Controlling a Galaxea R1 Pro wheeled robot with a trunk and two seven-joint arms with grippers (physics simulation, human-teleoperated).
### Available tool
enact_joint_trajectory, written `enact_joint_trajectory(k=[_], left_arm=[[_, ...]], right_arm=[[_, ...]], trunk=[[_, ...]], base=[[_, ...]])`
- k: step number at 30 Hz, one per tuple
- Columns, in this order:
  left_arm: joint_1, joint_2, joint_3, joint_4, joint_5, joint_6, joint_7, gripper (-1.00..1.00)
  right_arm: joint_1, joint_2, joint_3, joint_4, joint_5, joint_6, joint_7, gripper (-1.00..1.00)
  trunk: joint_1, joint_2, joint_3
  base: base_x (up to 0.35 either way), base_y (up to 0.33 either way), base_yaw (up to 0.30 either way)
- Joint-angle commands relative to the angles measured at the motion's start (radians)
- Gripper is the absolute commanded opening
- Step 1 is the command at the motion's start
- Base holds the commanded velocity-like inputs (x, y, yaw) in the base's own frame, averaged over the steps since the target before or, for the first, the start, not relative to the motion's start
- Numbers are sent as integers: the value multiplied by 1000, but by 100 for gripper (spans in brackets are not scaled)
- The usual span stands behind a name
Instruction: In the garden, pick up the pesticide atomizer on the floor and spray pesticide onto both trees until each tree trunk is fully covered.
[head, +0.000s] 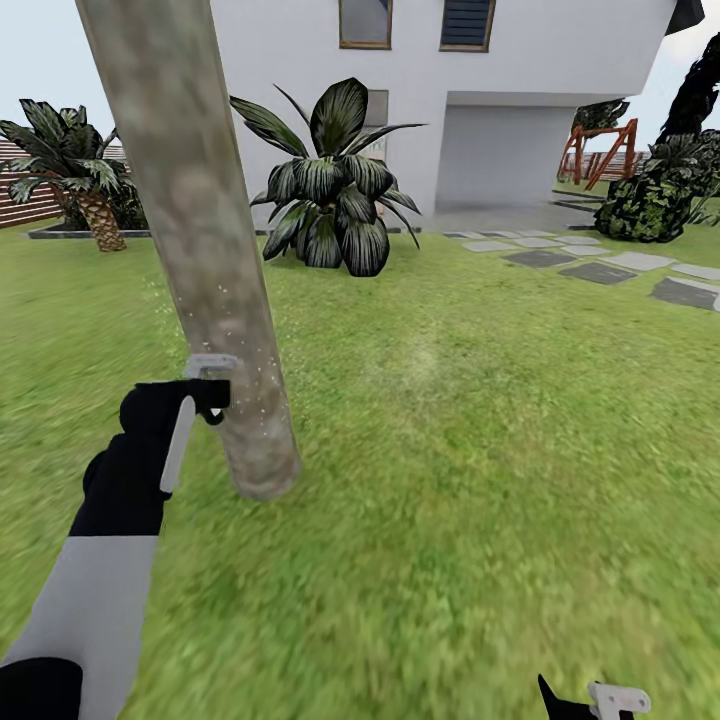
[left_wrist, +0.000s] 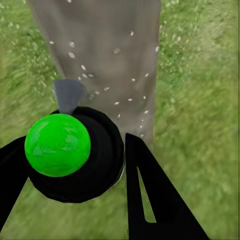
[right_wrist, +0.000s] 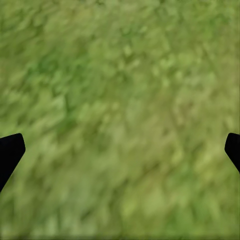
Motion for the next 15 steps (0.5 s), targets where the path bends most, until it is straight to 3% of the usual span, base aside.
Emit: enact_joint_trajectory(k=[1,4,6,8,11,15], left_arm=[[0,-10,-4,-2,2,1,0,-100],[-1,-30,-43,-4,5,1,0,-100],[-4,-71,-73,-4,1,0,2,-100],[-11,-80,-76,-4,-2,1,3,-100],[-11,-69,-69,-8,-3,2,3,-100],[4,-23,-34,-21,-3,2,3,-100]], right_arm=[[0,0,0,0,0,0,0,100],[0,0,0,0,0,0,0,100],[0,0,0,0,0,0,0,100],[-1,0,0,0,0,0,0,100],[0,0,0,0,0,0,0,100],[0,0,0,0,0,0,0,100]], trunk=[[0,0,0],[0,0,0],[0,0,0],[0,0,0],[0,0,0],[0,0,0]], base=[[0,0,0],[0,0,0],[0,0,0],[0,0,0],[0,0,0],[0,0,0]])
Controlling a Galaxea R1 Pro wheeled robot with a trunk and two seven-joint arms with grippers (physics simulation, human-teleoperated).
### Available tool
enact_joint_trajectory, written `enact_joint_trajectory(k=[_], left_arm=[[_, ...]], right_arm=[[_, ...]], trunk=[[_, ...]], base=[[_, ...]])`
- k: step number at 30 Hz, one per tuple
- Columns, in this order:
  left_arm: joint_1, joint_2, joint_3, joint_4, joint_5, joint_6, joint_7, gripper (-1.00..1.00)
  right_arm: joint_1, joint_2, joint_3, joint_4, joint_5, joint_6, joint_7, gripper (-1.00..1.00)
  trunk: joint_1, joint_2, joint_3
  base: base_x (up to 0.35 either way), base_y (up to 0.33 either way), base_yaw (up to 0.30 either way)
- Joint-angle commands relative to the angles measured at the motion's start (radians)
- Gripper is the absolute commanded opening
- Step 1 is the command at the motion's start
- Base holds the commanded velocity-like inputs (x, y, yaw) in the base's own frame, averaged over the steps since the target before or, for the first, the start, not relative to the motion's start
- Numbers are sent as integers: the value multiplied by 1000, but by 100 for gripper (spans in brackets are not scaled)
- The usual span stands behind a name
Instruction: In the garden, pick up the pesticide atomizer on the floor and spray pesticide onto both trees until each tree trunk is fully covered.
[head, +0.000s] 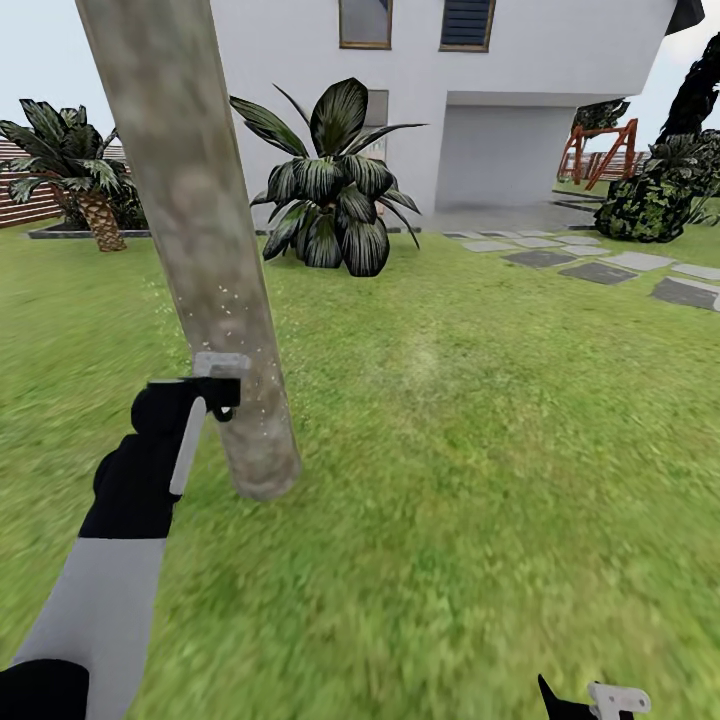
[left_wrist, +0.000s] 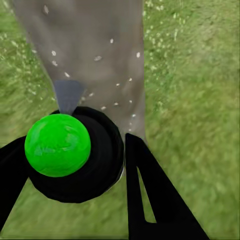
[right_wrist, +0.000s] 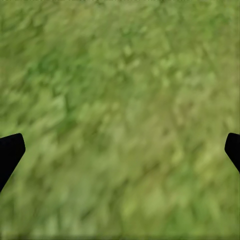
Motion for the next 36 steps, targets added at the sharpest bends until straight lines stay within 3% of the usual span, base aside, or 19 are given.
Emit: enact_joint_trajectory(k=[1,8,13,15,16,20,22,24,29,33,36], left_arm=[[37,5,-1,1,6,-3,0,-100],[193,7,1,15,11,-24,1,-100],[308,9,8,40,8,-90,3,-100],[342,10,31,46,8,-140,4,-100],[375,9,74,56,9,-191,2,-100],[448,8,86,98,9,-227,2,-100],[460,8,86,180,10,-339,-2,-100],[462,9,87,264,9,-409,-5,-100],[463,10,81,323,7,-453,-9,-100],[498,12,80,336,8,-487,-13,-100],[532,14,75,395,8,-588,-20,-100]], right_arm=[[0,0,0,0,0,0,0,100],[0,0,0,0,0,0,0,100],[0,0,0,0,0,0,0,100],[-1,0,0,0,0,0,1,100],[0,2,1,0,0,0,2,100],[0,3,1,1,0,0,2,100],[0,2,0,1,0,0,2,100],[0,3,0,13,0,0,2,100],[0,2,0,27,0,0,2,100],[0,2,1,28,0,0,2,100],[0,4,1,28,1,0,2,100]], trunk=[[0,0,0],[0,0,0],[0,0,0],[0,0,0],[0,0,0],[0,0,0],[0,0,1],[0,0,2],[0,0,5],[0,0,8],[0,0,8]], base=[[0,0,0],[0,0,0],[-1,0,0],[-111,80,0],[-230,199,0],[-258,215,-22],[-264,219,-202],[-264,219,-241],[-265,219,-253],[-270,219,-252],[-277,211,-97]])
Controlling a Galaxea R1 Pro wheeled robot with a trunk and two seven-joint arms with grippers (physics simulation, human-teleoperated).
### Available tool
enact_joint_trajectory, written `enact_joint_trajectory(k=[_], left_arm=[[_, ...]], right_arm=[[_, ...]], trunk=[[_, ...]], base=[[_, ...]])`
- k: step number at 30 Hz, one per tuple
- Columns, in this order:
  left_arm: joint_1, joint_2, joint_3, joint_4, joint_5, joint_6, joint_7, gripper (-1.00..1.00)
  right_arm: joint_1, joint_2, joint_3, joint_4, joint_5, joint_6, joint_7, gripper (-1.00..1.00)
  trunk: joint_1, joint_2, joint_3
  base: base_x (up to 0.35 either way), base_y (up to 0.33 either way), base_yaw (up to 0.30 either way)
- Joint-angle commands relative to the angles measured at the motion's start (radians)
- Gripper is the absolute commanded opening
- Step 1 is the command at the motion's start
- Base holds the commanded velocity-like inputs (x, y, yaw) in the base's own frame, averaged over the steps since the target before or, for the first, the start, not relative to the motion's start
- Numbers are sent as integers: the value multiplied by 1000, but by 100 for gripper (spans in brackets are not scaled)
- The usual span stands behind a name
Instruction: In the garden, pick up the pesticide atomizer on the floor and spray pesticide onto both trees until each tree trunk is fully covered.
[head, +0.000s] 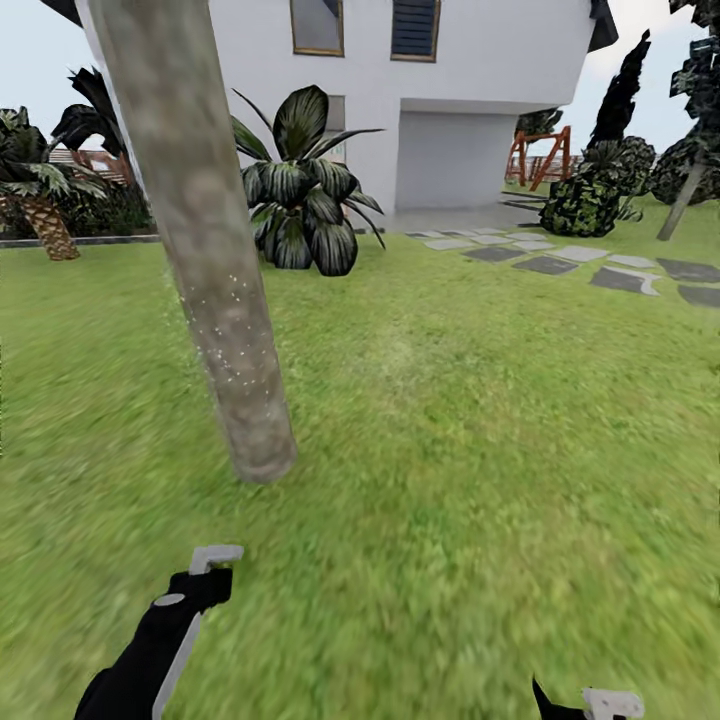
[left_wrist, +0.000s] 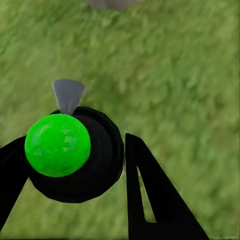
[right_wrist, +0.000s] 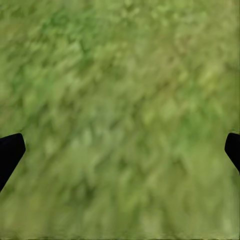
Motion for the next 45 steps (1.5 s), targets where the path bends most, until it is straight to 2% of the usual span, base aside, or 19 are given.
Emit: enact_joint_trajectory(k=[1,3,5,6,8,11,12,16,17,19,21,23,26,27,29,31,37,39,45], left_arm=[[4,9,-4,43,-1,-38,-16,-100],[6,41,-7,125,-7,-90,-95,-100],[6,63,-7,174,-56,-142,-207,-100],[6,69,-6,197,-136,-170,-304,-100],[3,70,-5,210,-211,-180,-395,-100],[1,71,-6,216,-319,-184,-553,-100],[-4,70,-6,216,-388,-184,-641,-100],[-12,60,-5,217,-572,-184,-805,-100],[-12,52,-4,217,-649,-183,-852,-100],[-15,39,-4,216,-700,-181,-892,-100],[-22,30,-18,216,-721,-178,-909,-100],[-25,27,-71,216,-729,-173,-913,-100],[-28,23,-159,215,-732,-167,-913,-100],[-32,18,-168,215,-732,-164,-913,-100],[-39,15,-177,215,-732,-162,-913,-100],[-42,14,-179,216,-732,-162,-914,-100],[-44,-5,-204,215,-742,-162,-916,-100],[-44,-31,-241,214,-745,-161,-916,-100],[-69,-78,-283,214,-747,-141,-915,-100]], right_arm=[[0,1,1,0,0,0,0,100],[0,4,2,0,2,0,1,100],[0,5,48,-4,39,1,2,100],[-5,6,148,-6,89,4,4,100],[-43,19,271,-7,117,7,5,100],[-156,75,452,-7,130,56,15,100],[-206,98,517,-9,130,97,58,100],[-273,121,571,-67,130,135,251,100],[-280,123,576,-84,131,139,318,100],[-300,123,578,-100,132,142,374,100],[-311,123,580,-106,134,141,454,100],[-315,124,592,-107,136,140,510,100],[-316,125,737,-108,134,141,539,100],[-316,128,798,-109,133,141,544,-100],[-316,133,864,-119,129,142,548,-100],[-316,135,884,-126,129,141,550,-100],[-319,150,893,-154,131,143,592,-100],[-321,166,893,-173,133,144,640,-100],[-321,169,893,-176,131,208,650,-100]], trunk=[[0,0,0],[0,0,0],[0,0,0],[0,0,0],[0,0,0],[0,0,0],[0,0,0],[0,0,0],[0,0,0],[0,0,0],[0,0,0],[0,0,0],[0,0,0],[0,0,0],[0,0,0],[0,0,0],[0,0,0],[0,0,0],[0,0,0]], base=[[-281,198,-22],[-283,190,-9],[-283,186,-2],[-245,146,0],[-124,71,0],[-25,15,0],[-5,3,0],[-1,1,0],[0,0,0],[0,0,0],[0,0,0],[0,0,0],[0,0,0],[0,0,0],[0,0,0],[0,0,0],[0,0,0],[0,0,0],[0,0,0]])
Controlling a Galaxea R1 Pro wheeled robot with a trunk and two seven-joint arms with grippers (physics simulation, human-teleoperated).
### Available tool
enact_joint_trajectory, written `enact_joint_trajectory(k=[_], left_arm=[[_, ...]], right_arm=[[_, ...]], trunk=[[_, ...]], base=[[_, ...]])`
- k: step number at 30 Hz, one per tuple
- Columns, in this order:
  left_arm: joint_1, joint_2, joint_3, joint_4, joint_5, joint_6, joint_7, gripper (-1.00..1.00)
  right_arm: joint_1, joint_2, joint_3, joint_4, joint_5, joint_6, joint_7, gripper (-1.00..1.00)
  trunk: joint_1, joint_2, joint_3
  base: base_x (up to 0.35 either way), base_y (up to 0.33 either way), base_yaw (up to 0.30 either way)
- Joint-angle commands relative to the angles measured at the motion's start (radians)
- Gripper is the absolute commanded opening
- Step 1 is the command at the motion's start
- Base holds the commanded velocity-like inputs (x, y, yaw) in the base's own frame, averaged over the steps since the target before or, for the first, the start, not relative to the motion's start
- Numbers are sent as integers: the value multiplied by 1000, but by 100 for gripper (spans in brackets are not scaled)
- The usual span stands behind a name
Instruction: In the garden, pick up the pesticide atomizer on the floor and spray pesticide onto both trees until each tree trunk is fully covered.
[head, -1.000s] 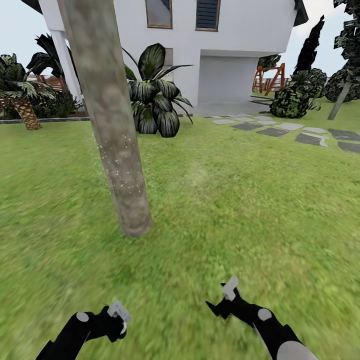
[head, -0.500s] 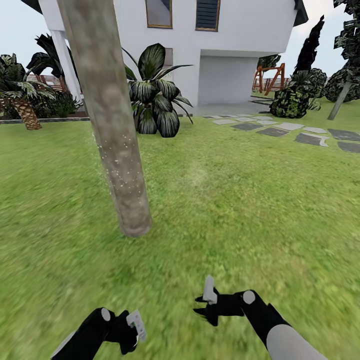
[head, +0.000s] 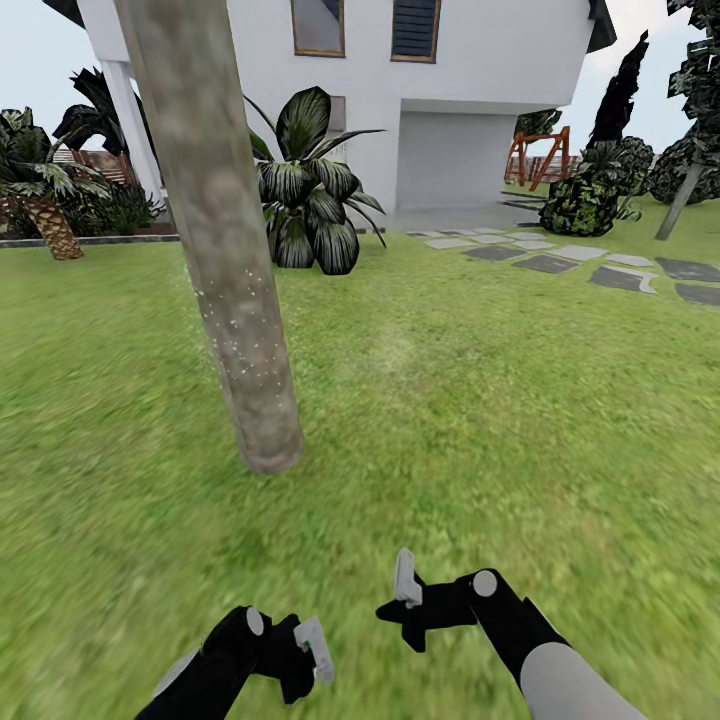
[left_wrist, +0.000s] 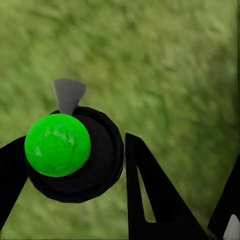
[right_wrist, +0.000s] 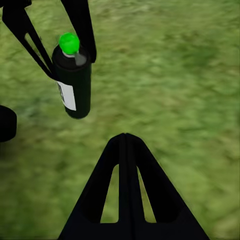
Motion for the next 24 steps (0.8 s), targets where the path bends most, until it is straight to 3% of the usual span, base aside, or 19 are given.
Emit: enact_joint_trajectory(k=[1,2,5,10,15,24], left_arm=[[-5,-1,-26,-1,-2,29,0,-100],[-8,-3,-53,-6,-1,58,1,-100],[-12,-13,-74,-12,0,77,0,-100],[-32,-40,-80,-13,-3,81,2,-100],[-35,-49,-82,-13,-4,81,3,-100],[-35,-59,-82,-15,0,81,3,-100]], right_arm=[[0,2,0,0,0,1,0,-100],[0,3,1,1,-1,2,0,-100],[0,7,1,1,-1,2,0,-100],[0,10,1,0,-2,2,0,-100],[0,39,1,0,-2,2,2,-100],[0,40,1,-2,-2,2,2,-100]], trunk=[[0,0,0],[0,0,0],[0,0,0],[0,0,0],[0,0,0],[0,0,0]], base=[[0,0,0],[0,0,0],[0,0,0],[0,0,0],[0,0,0],[0,0,0]])
